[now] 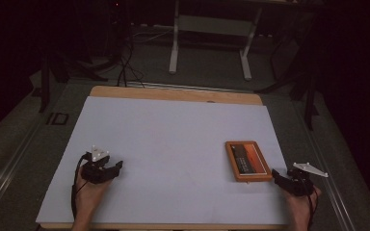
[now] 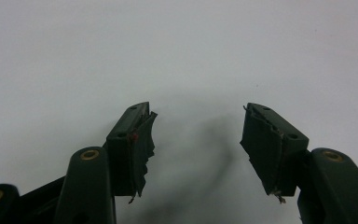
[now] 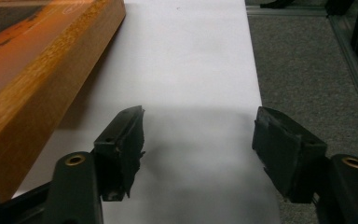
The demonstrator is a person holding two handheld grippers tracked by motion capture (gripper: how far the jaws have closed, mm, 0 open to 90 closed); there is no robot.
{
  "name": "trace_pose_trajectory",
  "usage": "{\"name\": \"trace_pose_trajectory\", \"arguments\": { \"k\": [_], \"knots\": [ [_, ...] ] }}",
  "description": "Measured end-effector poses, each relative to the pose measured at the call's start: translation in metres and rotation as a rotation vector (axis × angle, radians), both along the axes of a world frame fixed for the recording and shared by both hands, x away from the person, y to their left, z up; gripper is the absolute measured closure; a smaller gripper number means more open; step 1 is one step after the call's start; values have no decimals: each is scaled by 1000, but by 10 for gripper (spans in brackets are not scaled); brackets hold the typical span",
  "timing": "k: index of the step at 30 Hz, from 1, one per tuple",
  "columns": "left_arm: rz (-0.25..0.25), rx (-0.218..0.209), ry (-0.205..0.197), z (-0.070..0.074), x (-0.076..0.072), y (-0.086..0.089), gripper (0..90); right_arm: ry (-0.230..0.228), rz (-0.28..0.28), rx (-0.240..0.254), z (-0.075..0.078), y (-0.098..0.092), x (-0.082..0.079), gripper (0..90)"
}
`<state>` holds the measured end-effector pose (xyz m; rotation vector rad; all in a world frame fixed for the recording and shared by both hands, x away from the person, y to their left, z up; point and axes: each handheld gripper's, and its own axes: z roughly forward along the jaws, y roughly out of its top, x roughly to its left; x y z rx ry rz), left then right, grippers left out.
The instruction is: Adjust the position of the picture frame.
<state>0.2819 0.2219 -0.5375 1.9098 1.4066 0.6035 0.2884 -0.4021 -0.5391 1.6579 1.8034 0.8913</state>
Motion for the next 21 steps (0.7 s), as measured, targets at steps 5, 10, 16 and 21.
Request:
{"name": "trace_pose_trajectory", "arguments": {
  "k": [5, 10, 16, 21],
  "knots": [
    [-13, -7, -2, 1, -1, -1, 423, -32, -16, -6, 5, 0, -5, 370],
    [-26, -12, -8, 2, -4, -2, 429, -75, -11, 10, 13, 1, -10, 409],
    [-19, -27, -18, 4, -9, -1, 441, -80, 39, 18, 18, 9, -13, 540],
    [-28, -43, -29, 7, -14, -1, 468, -93, 86, 22, 22, 12, -20, 897]
  ]
}}
